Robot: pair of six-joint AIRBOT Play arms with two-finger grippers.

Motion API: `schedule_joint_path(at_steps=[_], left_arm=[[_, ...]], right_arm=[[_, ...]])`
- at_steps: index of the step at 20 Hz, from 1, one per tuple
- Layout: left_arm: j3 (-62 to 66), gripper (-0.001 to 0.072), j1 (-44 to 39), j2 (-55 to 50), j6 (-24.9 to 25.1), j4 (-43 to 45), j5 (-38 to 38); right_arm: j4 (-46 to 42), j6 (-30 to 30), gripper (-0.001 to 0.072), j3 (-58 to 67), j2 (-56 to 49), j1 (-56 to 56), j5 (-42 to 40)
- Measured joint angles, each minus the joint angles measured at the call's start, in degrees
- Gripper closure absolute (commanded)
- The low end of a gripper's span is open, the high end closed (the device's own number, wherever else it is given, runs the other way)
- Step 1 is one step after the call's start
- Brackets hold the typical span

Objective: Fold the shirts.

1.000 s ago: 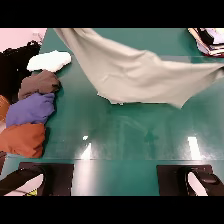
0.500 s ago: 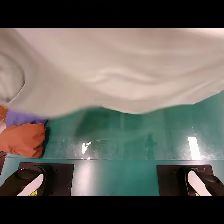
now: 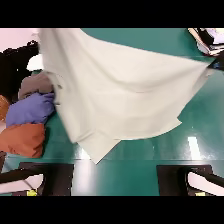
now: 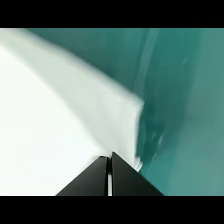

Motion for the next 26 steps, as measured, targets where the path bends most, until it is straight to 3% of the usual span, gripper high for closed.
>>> schedule_joint_path(at_steps=[4, 5, 6, 7, 8, 12, 17, 20, 26], left_arm=[[-0.8, 0.0686, 0.0, -13.9, -0.4, 0.0, -0.2], [-1.0, 0.0624, 0.0, -16.6, -0.6, 0.0, -0.1], [-1.0, 0.0366, 0.0, -18.5, -0.6, 0.0, 0.0], [-1.0, 0.0248, 0.0, -20.1, -0.6, 0.0, -0.2], [-1.0, 0.0253, 0.0, -21.2, -0.6, 0.0, -0.7], [0.1, 0.0252, 1.3, -22.5, 0.3, 0.5, -7.7], [-3.4, 0.0252, 7.0, -16.6, -0.4, -1.2, -22.0], [-14.4, 0.0252, 9.2, -8.7, -0.8, -2.3, -25.0], [-46.8, 0.0252, 10.6, 7.9, -1.5, -4.7, -20.7]], right_arm=[[-0.4, 0.7, 0.0696, -7.2, -9.2, 1.2, -9.5], [-0.4, 0.8, 0.0695, -8.2, -11.5, 1.4, -11.6], [-0.5, 0.8, 0.0636, -8.8, -13.2, 1.4, -13.1], [-0.5, 1.0, 0.0363, -9.2, -14.9, 1.5, -14.8], [-0.3, 1.0, 0.0272, -9.6, -16.4, 1.6, -15.8], [2.8, -0.3, 0.0272, -10.3, -18.1, 0.5, -17.4], [6.0, -4.2, 0.0268, -12.1, -12.6, -2.7, -12.7], [6.6, -5.8, 0.0266, -18.3, -5.9, -5.0, -11.6], [7.6, -7.3, 0.0266, -33.4, 6.1, -9.5, -11.1]])
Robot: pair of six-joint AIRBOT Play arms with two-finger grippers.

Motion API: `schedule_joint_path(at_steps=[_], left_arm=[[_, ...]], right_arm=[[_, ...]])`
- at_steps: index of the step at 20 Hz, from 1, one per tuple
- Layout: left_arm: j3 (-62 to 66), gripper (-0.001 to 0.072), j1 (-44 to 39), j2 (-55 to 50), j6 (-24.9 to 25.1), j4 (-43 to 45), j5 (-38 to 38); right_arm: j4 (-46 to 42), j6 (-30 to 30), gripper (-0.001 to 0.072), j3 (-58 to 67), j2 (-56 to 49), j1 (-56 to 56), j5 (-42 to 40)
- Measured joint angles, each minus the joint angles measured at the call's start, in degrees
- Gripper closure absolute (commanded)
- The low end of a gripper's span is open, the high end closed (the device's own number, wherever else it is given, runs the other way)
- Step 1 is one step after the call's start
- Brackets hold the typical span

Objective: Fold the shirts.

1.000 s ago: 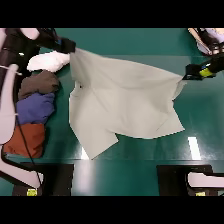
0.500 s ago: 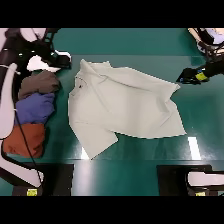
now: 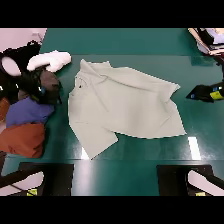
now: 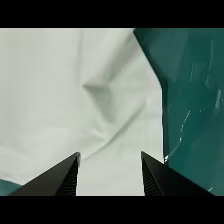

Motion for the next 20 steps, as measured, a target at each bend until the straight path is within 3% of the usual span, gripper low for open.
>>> schedule_joint_path(at_steps=[5, 10, 11, 12, 13, 14, 15, 20], left_arm=[[-18.1, 0.0251, 0.2, 4.7, 0.5, -8.2, 8.1], [-25.9, 0.0254, 0.2, 5.7, 1.4, -13.0, 15.0], [-26.5, 0.0367, 0.1, 5.8, 1.4, -14.1, 15.8], [-26.9, 0.0526, -0.1, 5.8, 1.5, -15.0, 17.2], [-27.3, 0.0597, -0.2, 5.8, 1.6, -15.3, 18.6], [-27.3, 0.06, -0.2, 5.8, 1.6, -16.2, 19.6], [-27.1, 0.0688, -0.3, 5.9, 1.6, -16.9, 20.4], [-22.3, 0.0688, -0.3, 5.9, 2.6, -18.3, 20.8]], right_arm=[[5.1, -1.0, 0.0266, -6.5, 5.7, -3.0, 0.1], [7.3, -1.2, 0.0267, -8.0, 8.8, -3.5, 0.2], [7.5, -1.3, 0.0267, -8.2, 9.2, -3.6, 0.2], [7.6, -1.3, 0.0267, -8.3, 9.4, -3.8, 0.3], [7.7, -1.4, 0.0266, -8.5, 9.6, -4.1, 0.4], [7.9, -1.4, 0.0266, -9.0, 9.9, -4.7, 0.7], [7.8, -1.4, 0.0268, -10.0, 10.2, -5.6, 0.7], [1.9, -1.4, 0.0254, -19.1, 12.5, -12.8, 1.2]])
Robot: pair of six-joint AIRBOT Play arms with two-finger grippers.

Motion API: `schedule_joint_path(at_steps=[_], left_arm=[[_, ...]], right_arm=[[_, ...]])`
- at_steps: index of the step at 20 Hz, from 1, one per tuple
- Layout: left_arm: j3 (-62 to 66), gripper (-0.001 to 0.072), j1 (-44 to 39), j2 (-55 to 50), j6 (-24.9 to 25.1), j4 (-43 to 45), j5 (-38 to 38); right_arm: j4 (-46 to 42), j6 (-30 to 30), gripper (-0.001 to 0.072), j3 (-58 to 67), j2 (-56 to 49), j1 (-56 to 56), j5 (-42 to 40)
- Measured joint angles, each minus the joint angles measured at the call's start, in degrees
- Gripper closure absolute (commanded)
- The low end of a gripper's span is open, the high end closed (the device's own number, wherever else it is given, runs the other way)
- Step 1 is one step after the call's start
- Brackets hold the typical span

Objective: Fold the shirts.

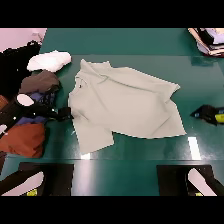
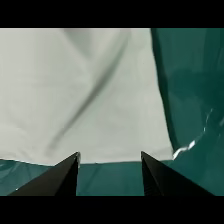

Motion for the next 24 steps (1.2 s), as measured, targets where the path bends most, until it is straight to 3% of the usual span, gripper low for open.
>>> schedule_joint_path(at_steps=[5, 10, 11, 13, 14, 19, 24], left_arm=[[4.8, 0.0688, 0.0, 0.0, 0.5, -0.3, -1.5], [6.0, 0.0688, 0.0, 0.0, 0.6, -0.4, -2.0], [6.0, 0.0688, 0.0, 0.0, 0.6, -0.4, -2.0], [6.1, 0.0688, 0.0, 0.0, 0.6, -0.4, -2.0], [6.2, 0.0689, 0.0, 0.0, 0.6, -0.4, -2.1], [11.3, 0.0688, 0.1, 4.3, 0.5, 1.2, -2.7], [29.6, 0.0688, 0.1, 13.5, 0.3, 2.8, -2.7]], right_arm=[[-3.9, 0.4, 0.0267, -10.3, -2.3, -5.0, -1.7], [-0.6, 0.7, 0.029, -13.6, -8.0, -4.8, -6.9], [0.2, 0.8, 0.0387, -13.5, -9.1, -4.0, -7.3], [0.7, 0.8, 0.065, -12.8, -11.3, -2.1, -9.4], [1.0, 0.7, 0.0695, -12.3, -12.3, -0.9, -10.2], [0.8, 0.1, 0.0695, -4.8, -10.7, 5.9, -11.6], [1.7, 1.1, 0.0695, 14.1, -0.9, 9.2, -10.8]])
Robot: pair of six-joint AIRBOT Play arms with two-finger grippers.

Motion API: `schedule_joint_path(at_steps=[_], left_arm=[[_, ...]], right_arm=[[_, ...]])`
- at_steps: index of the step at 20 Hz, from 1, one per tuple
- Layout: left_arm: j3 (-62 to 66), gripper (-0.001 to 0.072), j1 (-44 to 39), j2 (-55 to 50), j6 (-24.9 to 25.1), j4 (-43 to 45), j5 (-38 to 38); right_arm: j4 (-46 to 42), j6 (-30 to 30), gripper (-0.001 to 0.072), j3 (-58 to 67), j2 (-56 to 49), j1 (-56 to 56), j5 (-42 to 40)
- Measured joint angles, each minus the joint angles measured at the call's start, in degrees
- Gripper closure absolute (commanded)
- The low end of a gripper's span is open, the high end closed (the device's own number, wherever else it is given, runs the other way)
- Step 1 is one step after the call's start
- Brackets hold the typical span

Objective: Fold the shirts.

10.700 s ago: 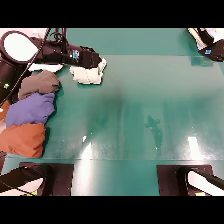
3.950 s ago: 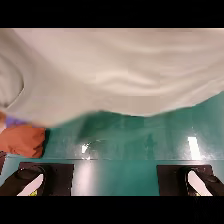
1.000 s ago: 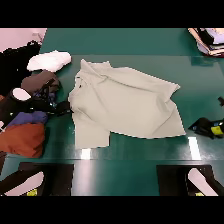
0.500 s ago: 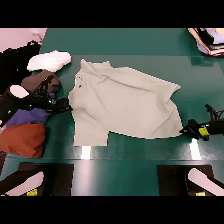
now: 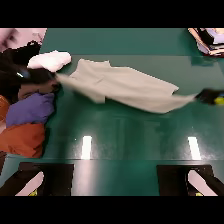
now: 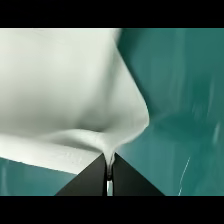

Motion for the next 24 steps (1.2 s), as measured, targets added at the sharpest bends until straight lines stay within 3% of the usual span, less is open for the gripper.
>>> schedule_joint_path(at_steps=[8, 12, 17, 24], left_arm=[[42.3, 0.0689, 0.0, 4.5, -1.1, 0.3, 0.9], [54.0, 0.0689, 0.0, 4.9, -3.1, 0.3, 2.6], [48.2, 0.0689, 0.0, 4.4, -4.6, 0.5, 1.4], [27.4, 0.0688, -0.1, -9.9, -4.9, 0.4, -5.3]], right_arm=[[0.3, 1.8, 0.0695, 35.9, 9.6, -4.6, 0.9], [0.3, 2.1, 0.0696, 48.7, 10.1, -9.2, 2.7], [0.7, 3.7, 0.0696, 57.2, 3.5, -12.0, 9.5], [-1.7, 4.5, 0.0696, 44.1, -12.6, -6.5, 16.1]])
